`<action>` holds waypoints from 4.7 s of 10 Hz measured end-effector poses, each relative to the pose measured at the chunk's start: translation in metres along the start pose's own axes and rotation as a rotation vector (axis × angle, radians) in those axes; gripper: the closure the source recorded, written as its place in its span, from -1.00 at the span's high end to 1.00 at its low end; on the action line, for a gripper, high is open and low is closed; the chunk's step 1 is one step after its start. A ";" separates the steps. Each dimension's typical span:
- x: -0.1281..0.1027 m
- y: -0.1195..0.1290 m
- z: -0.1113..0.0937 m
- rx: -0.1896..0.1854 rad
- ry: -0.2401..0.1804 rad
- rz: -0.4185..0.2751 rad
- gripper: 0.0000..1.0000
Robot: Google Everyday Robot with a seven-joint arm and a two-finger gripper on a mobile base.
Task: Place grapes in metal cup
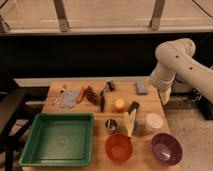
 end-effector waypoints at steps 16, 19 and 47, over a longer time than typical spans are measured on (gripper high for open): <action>0.000 0.000 0.000 0.000 0.000 -0.001 0.50; -0.002 -0.022 -0.003 -0.019 0.010 -0.126 0.50; -0.115 -0.333 0.093 0.207 0.023 -0.898 0.50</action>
